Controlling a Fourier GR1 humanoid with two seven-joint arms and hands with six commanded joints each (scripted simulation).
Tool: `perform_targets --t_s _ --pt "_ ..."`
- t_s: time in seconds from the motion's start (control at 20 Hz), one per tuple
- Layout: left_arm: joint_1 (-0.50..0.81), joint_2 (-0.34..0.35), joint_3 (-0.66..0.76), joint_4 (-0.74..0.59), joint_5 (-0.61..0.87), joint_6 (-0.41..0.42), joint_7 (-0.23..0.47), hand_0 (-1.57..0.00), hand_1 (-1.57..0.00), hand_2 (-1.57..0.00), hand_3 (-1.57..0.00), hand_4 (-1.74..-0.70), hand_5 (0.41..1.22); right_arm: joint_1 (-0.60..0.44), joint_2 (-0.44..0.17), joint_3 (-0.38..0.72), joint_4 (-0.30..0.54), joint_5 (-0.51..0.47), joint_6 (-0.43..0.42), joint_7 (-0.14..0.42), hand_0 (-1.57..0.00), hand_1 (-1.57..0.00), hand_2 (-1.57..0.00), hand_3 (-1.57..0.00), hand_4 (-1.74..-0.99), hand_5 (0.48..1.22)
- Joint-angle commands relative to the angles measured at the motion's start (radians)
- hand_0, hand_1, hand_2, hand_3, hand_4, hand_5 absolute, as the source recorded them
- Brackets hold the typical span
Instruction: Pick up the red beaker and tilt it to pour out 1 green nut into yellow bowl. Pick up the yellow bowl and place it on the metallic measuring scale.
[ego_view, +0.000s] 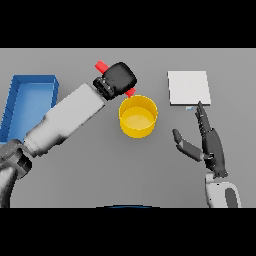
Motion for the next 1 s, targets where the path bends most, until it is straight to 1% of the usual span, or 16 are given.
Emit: perform_targets --t_s 0.0,0.05,0.1,0.15,0.2,0.35,0.4,0.45,0.5,0.55,0.65,0.75,0.8,0.85,0.9,0.95 --pt "-0.021 0.004 -0.020 0.012 -0.020 -0.010 -0.014 -1.57 -1.57 -1.57 -1.50 -1.73 1.220 0.000 -0.003 -0.003 0.001 0.004 -0.005 -0.011 0.00 0.00 0.00 0.00 -1.213 0.591" --pt "-0.034 -0.008 -0.041 0.014 -0.039 -0.017 -0.016 -1.57 -1.57 -1.57 -1.51 -1.73 1.220 0.007 -0.001 0.002 -0.008 0.008 -0.006 -0.020 0.00 0.00 0.00 0.00 -1.205 0.584" --pt "-0.038 0.006 -0.066 0.008 -0.060 -0.015 -0.042 -1.57 -1.57 -1.57 -1.52 -1.73 1.220 0.009 -0.002 -0.002 -0.018 0.003 -0.007 -0.013 0.00 0.00 0.00 0.00 -1.193 0.578" --pt "-0.060 0.010 -0.086 0.016 -0.081 -0.008 -0.063 -1.57 -1.57 -1.57 -1.53 -1.73 1.220 -0.002 0.005 -0.002 -0.010 0.003 -0.013 -0.005 0.00 0.00 0.00 0.00 -1.185 0.575" --pt "-0.075 0.000 -0.108 0.033 -0.104 -0.001 -0.067 -1.57 -1.57 -1.57 -1.54 -1.74 1.221 -0.009 0.001 0.000 -0.001 0.017 -0.017 -0.004 0.00 0.00 0.00 0.00 -1.173 0.572" --pt "-0.100 0.007 -0.171 0.040 -0.159 -0.011 -0.092 -1.57 -1.57 -1.57 -1.56 -1.74 1.221 -0.001 0.005 -0.002 0.005 0.004 -0.010 -0.030 0.00 0.00 0.00 0.00 -1.148 0.566" --pt "-0.104 0.009 -0.189 0.045 -0.177 0.003 -0.107 -1.57 -1.57 -1.57 -1.56 -1.74 1.221 -0.003 0.005 -0.001 -0.005 0.002 -0.010 -0.021 0.00 0.00 0.00 0.00 -1.147 0.566" --pt "-0.112 0.010 -0.205 0.049 -0.191 0.013 -0.127 -1.57 -1.57 -1.57 -1.56 -1.74 1.221 -0.010 0.003 -0.009 0.007 -0.004 -0.010 -0.019 0.00 0.00 0.00 0.00 -1.135 0.567" --pt "-0.125 0.006 -0.223 0.060 -0.212 0.011 -0.128 -1.57 -1.57 -1.57 -1.56 -1.74 1.221 -0.002 0.002 -0.004 -0.015 0.002 -0.013 -0.022 0.00 0.00 0.00 0.00 -1.130 0.565" --pt "-0.135 -0.001 -0.239 0.068 -0.229 0.019 -0.131 -1.57 -1.57 -1.57 -1.56 -1.74 1.221 0.003 0.010 0.004 -0.010 0.016 -0.021 -0.016 0.00 0.00 0.00 0.00 -1.129 0.566" --pt "-0.151 -0.015 -0.269 0.085 -0.260 0.031 -0.140 -1.57 -1.57 -1.57 -1.57 -1.73 1.221 -0.004 0.005 0.004 -0.008 0.020 -0.020 -0.022 0.00 0.00 0.00 0.00 -1.136 0.578" --pt "-0.165 -0.021 -0.300 0.108 -0.296 0.051 -0.144 -1.57 -1.57 -1.57 -1.57 -1.73 1.221 -0.003 0.004 0.001 -0.012 0.006 -0.011 -0.018 0.00 0.00 0.00 0.00 -1.135 0.580" --pt "-0.173 -0.024 -0.312 0.094 -0.306 0.039 -0.145 -1.57 -1.57 -1.57 -1.57 -1.73 1.221 -0.010 -0.001 -0.005 0.005 0.007 -0.012 -0.015 0.00 0.00 0.00 0.00 -1.133 0.579" --pt "-0.193 -0.037 -0.319 0.110 -0.320 0.052 -0.144 -1.57 -1.57 -1.57 -1.57 -1.73 1.221 -0.002 -0.001 -0.006 0.008 0.007 -0.013 -0.032 0.00 0.00 0.00 0.00 -1.130 0.577" --pt "-0.223 -0.041 -0.331 0.108 -0.335 0.051 -0.160 -1.57 -1.57 -1.57 -1.57 -1.73 1.221 0.000 0.001 -0.003 -0.003 0.011 -0.016 -0.044 0.00 0.00 0.00 0.00 -1.128 0.575" --pt "-0.249 -0.038 -0.341 0.116 -0.349 0.059 -0.173 -1.57 -1.57 -1.57 -1.57 -1.73 1.221 0.000 0.006 0.002 -0.006 0.014 -0.017 -0.036 0.00 0.00 0.00 0.00 -1.133 0.575"
